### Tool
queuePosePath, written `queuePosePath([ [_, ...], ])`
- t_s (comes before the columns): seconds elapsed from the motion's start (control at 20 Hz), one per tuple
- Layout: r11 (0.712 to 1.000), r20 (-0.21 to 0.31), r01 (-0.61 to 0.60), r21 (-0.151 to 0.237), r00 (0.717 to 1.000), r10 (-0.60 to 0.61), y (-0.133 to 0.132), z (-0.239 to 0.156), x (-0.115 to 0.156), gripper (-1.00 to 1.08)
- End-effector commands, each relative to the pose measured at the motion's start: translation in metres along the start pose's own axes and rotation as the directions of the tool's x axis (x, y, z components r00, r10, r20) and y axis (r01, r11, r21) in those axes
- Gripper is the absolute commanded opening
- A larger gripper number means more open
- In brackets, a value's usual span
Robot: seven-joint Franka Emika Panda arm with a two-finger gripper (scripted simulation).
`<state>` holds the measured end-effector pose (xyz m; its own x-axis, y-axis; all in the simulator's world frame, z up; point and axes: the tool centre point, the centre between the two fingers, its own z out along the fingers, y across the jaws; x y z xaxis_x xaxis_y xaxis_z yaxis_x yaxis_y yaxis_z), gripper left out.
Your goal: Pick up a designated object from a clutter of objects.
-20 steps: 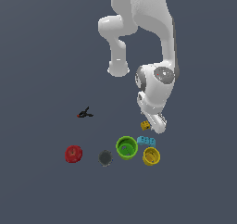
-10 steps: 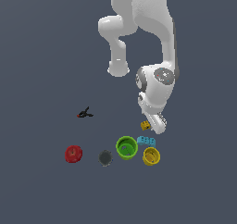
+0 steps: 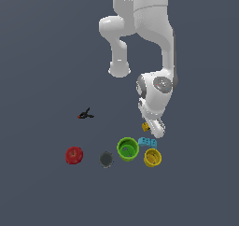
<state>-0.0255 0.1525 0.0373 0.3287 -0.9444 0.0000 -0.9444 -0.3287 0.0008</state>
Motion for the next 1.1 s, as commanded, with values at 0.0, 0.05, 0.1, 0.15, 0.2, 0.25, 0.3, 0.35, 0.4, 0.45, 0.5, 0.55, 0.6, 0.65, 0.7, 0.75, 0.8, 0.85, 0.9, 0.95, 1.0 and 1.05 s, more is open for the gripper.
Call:
queuePosePath([
  [0.0, 1.000, 0.000, -0.001, 0.001, 1.000, 0.001, -0.0001, 0.0091, 0.0001, 1.00],
  [0.05, 1.000, 0.000, -0.001, 0.001, 1.000, 0.001, -0.0003, 0.0114, 0.0000, 1.00],
  [0.1, 1.000, 0.000, -0.001, 0.001, 1.000, 0.001, -0.0005, 0.0132, 0.0000, 1.00],
  [0.15, 1.000, 0.000, -0.001, 0.001, 1.000, 0.001, -0.0006, 0.0144, -0.0001, 1.00],
  [0.2, 1.000, 0.000, -0.001, 0.001, 1.000, 0.001, -0.0007, 0.0152, -0.0001, 1.00],
  [0.25, 1.000, 0.000, -0.001, 0.001, 1.000, 0.001, -0.0008, 0.0154, -0.0001, 1.00],
  [0.3, 1.000, 0.000, -0.001, 0.001, 1.000, 0.001, -0.0008, 0.0154, -0.0001, -1.00],
  [0.35, 1.000, 0.000, -0.001, 0.001, 1.000, 0.001, -0.0008, 0.0154, -0.0001, -1.00],
  [0.4, 1.000, 0.000, -0.001, 0.001, 1.000, 0.001, -0.0008, 0.0154, -0.0001, -1.00],
  [0.45, 1.000, 0.000, -0.001, 0.001, 1.000, 0.001, -0.0008, 0.0154, -0.0001, -1.00],
  [0.5, 1.000, 0.000, -0.001, 0.001, 1.000, 0.001, -0.0008, 0.0154, -0.0001, -1.00],
  [0.55, 1.000, 0.000, -0.001, 0.001, 1.000, 0.001, -0.0008, 0.0154, -0.0001, -1.00],
  [0.6, 1.000, 0.000, -0.001, 0.001, 1.000, 0.001, -0.0008, 0.0154, -0.0001, -1.00],
  [0.65, 1.000, 0.000, -0.001, 0.001, 1.000, 0.001, -0.0008, 0.0154, -0.0001, -1.00],
  [0.7, 1.000, 0.000, -0.001, 0.001, 1.000, 0.001, -0.0008, 0.0154, -0.0001, -1.00],
  [0.75, 1.000, 0.000, -0.001, 0.001, 1.000, 0.001, -0.0008, 0.0154, -0.0001, -1.00],
  [0.8, 1.000, 0.000, -0.001, 0.001, 1.000, 0.001, -0.0009, 0.0153, -0.0001, -1.00],
  [0.85, 1.000, 0.000, -0.001, 0.001, 1.000, 0.001, -0.0008, 0.0151, 0.0000, -1.00],
  [0.9, 1.000, 0.000, -0.001, 0.001, 1.000, 0.001, -0.0005, 0.0145, 0.0003, -1.00],
  [0.95, 1.000, 0.000, -0.001, 0.001, 1.000, 0.001, -0.0001, 0.0136, 0.0008, -1.00],
  [1.0, 1.000, 0.000, -0.001, 0.001, 1.000, 0.001, 0.0005, 0.0122, 0.0015, -1.00],
  [1.05, 1.000, 0.000, -0.001, 0.001, 1.000, 0.001, 0.0014, 0.0104, 0.0024, -1.00],
])
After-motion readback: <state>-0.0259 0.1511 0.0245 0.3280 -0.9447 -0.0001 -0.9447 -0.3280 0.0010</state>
